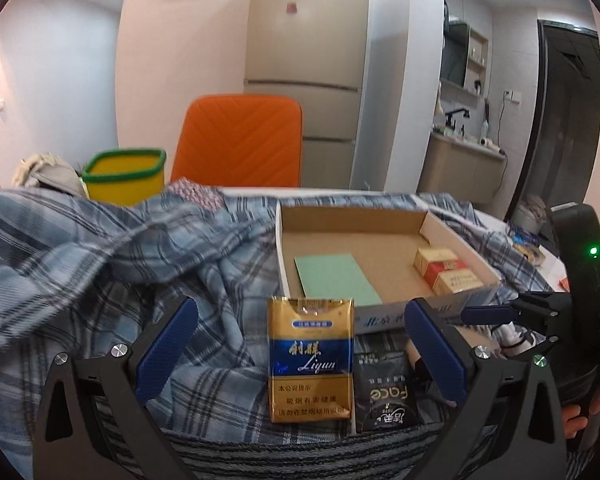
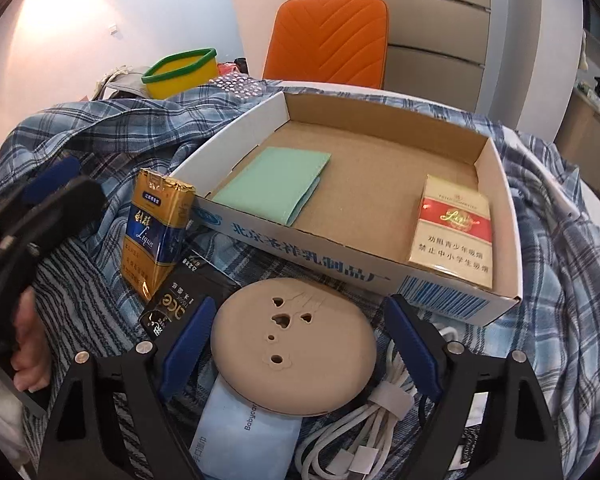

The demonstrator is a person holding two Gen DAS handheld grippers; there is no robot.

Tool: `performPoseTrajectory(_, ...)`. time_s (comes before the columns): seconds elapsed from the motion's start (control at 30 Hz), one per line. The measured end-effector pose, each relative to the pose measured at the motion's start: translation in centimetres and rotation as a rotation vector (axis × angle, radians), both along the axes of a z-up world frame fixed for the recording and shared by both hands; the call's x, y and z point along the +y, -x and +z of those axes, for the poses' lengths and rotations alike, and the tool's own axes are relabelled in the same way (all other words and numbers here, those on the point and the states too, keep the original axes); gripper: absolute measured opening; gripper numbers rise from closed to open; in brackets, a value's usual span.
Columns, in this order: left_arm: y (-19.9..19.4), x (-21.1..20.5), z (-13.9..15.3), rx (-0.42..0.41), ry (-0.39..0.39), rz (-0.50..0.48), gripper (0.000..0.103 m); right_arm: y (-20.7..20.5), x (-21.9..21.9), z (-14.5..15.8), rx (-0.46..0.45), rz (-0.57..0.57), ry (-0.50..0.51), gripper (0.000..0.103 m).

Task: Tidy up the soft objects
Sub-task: 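Grasp the gold Liqun pack with the left gripper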

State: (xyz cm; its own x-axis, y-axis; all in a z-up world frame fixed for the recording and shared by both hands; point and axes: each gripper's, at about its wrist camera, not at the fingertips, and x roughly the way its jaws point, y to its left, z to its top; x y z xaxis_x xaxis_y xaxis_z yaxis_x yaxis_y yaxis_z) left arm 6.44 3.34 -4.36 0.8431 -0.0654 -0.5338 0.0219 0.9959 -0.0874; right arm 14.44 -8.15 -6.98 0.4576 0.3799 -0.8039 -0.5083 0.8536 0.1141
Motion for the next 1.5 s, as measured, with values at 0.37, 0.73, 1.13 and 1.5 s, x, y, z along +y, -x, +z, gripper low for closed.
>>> performPoseTrajectory(0.37,-1.9,-0.3,-1.7,0.149,-0.012,-0.005,0.103,-0.4,0.0,-0.5,0.043,0.017,-0.005,0.088)
performPoseTrajectory(0.73,-3.1,-0.8,-3.0,0.260,-0.033,-0.036,0.072,0.0,0.5,-0.4,0.021,0.028,0.023,0.084)
performPoseTrajectory(1.13,-3.5,-0.8,-3.6,0.300,-0.032,-0.034,0.053,0.9,0.3,0.3,-0.044,0.006,0.031,0.081)
performPoseTrajectory(1.5,-0.2,-0.4,-0.4,0.059,-0.014,-0.055,0.050,3.0,-0.9,2.6,-0.224,-0.066,0.016,0.060)
